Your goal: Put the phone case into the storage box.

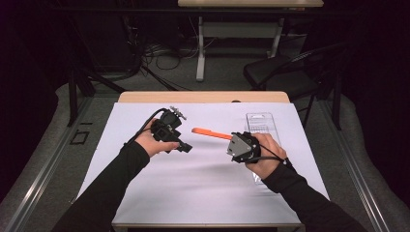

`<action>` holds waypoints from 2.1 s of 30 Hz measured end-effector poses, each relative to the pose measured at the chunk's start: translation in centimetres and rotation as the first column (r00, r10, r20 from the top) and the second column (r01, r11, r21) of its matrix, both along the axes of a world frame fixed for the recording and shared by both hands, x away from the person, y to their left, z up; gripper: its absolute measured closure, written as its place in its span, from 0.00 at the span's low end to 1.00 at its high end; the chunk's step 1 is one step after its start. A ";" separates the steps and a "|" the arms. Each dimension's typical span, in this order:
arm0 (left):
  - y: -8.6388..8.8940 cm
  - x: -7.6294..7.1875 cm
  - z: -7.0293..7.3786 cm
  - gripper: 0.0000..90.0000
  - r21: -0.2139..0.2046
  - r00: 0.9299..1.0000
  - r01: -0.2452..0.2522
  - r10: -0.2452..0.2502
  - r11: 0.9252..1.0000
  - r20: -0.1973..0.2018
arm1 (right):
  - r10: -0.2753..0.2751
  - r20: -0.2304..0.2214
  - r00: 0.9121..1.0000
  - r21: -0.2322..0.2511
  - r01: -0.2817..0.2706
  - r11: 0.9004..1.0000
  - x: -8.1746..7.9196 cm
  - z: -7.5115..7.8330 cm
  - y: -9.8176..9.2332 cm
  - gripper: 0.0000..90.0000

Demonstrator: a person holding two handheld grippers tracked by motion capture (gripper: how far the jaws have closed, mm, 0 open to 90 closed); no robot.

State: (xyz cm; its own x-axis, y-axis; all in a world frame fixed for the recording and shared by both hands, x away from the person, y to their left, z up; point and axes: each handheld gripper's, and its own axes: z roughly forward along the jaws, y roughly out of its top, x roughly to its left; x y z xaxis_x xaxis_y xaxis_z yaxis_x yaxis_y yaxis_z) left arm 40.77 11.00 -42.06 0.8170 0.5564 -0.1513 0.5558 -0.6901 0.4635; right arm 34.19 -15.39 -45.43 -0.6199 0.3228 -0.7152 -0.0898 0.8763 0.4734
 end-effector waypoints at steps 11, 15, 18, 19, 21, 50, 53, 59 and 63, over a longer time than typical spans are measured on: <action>0.7 0.3 0.2 0.29 -0.023 0.999 -0.036 0.036 0.999 0.018 | -0.001 -0.164 0.986 0.041 0.008 0.999 2.1 1.8 0.1 0.90; 1.0 0.4 0.1 0.29 -0.025 0.999 -0.047 0.047 0.999 0.018 | 0.008 -0.225 0.974 0.094 0.013 0.995 2.9 2.2 -0.2 0.90; 1.1 0.5 0.1 0.29 -0.027 0.999 -0.049 0.050 0.998 0.018 | 0.016 -0.275 0.961 0.138 0.023 0.990 3.3 2.5 -0.4 0.90; 1.1 0.5 0.1 0.29 -0.034 0.998 -0.054 0.055 0.998 0.017 | 0.017 -0.295 0.955 0.160 0.032 0.987 3.4 2.6 -0.4 0.90; 1.1 0.6 0.1 0.30 -0.037 0.998 -0.057 0.057 0.998 0.019 | 0.024 -0.328 0.944 0.194 0.042 0.980 3.7 2.7 -0.6 0.90; 1.5 0.8 -0.4 0.40 -0.157 0.992 -0.113 0.121 0.981 0.042 | 0.147 -0.511 0.847 0.545 0.186 0.818 4.9 2.1 -2.6 0.90; 1.4 0.8 -0.5 0.42 -0.165 0.991 -0.115 0.123 0.980 0.043 | 0.156 -0.501 0.851 0.563 0.184 0.806 4.5 1.9 -2.5 0.90; 1.0 0.4 -0.2 0.47 -0.183 0.987 -0.118 0.135 0.976 0.084 | 0.170 -0.476 0.863 0.603 0.180 0.777 3.8 1.5 -2.3 0.90; 0.9 0.2 0.0 0.51 -0.214 0.986 -0.119 0.140 0.970 0.088 | 0.175 -0.457 0.872 0.630 0.178 0.756 3.5 1.2 -2.2 0.90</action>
